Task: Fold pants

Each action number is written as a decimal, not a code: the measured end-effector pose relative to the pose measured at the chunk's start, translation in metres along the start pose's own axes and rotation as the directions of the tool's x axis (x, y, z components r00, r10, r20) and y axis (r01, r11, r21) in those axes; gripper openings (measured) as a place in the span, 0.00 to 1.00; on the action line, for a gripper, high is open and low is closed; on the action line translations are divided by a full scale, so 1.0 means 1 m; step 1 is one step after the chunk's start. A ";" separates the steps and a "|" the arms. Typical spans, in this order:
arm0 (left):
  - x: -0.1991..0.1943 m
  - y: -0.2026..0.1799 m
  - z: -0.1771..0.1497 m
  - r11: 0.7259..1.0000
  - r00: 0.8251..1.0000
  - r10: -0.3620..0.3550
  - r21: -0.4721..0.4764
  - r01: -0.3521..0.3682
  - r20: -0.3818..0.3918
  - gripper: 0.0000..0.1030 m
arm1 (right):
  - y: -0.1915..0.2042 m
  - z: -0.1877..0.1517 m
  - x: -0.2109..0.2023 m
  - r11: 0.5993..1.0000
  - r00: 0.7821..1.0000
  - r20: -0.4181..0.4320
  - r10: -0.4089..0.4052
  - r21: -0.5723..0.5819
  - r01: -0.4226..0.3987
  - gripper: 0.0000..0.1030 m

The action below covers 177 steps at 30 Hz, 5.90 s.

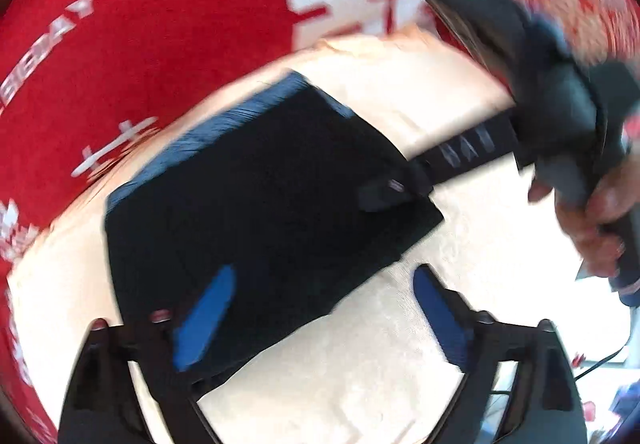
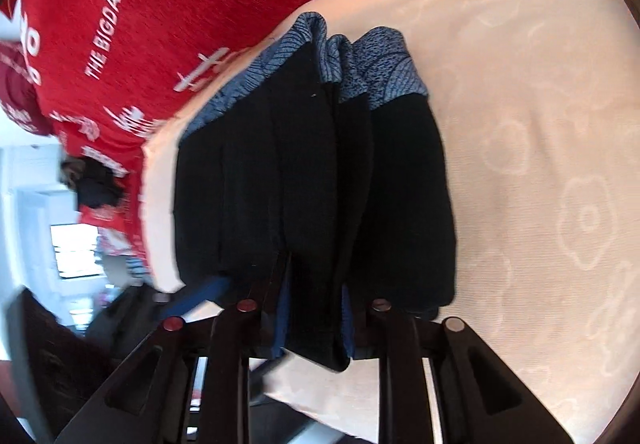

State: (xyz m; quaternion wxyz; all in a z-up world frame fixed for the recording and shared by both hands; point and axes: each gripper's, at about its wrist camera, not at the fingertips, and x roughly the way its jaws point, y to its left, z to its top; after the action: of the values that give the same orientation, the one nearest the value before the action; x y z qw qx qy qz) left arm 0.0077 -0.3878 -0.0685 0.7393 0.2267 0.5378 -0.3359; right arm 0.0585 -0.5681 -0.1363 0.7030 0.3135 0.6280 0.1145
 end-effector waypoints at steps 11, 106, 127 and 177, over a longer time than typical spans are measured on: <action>-0.028 0.104 0.000 0.968 0.999 -0.033 -0.247 0.029 -0.014 0.90 | 0.014 -0.024 -0.016 0.970 0.967 0.086 -0.241 0.047 0.237 0.46; -0.095 0.135 -0.049 0.937 0.985 -0.007 -0.346 -0.053 -0.170 1.00 | 0.095 -0.112 -0.095 0.949 0.959 0.065 -0.277 0.177 0.262 1.00; -0.095 0.136 -0.055 0.934 0.984 -0.007 -0.353 -0.056 -0.175 1.00 | 0.099 -0.113 -0.091 0.956 0.964 0.065 -0.256 0.162 0.243 1.00; -0.026 0.148 -0.058 0.910 0.958 0.039 -0.387 -0.151 -0.283 1.00 | 0.043 -0.095 -0.076 0.961 0.972 0.025 -0.234 0.156 0.227 1.00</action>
State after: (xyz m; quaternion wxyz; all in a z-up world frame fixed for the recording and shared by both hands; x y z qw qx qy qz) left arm 0.0747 -0.2413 -0.0659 0.7057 0.1385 0.6792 -0.1466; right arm -0.0360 -0.5484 -0.0510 0.6991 0.2933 0.6517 -0.0232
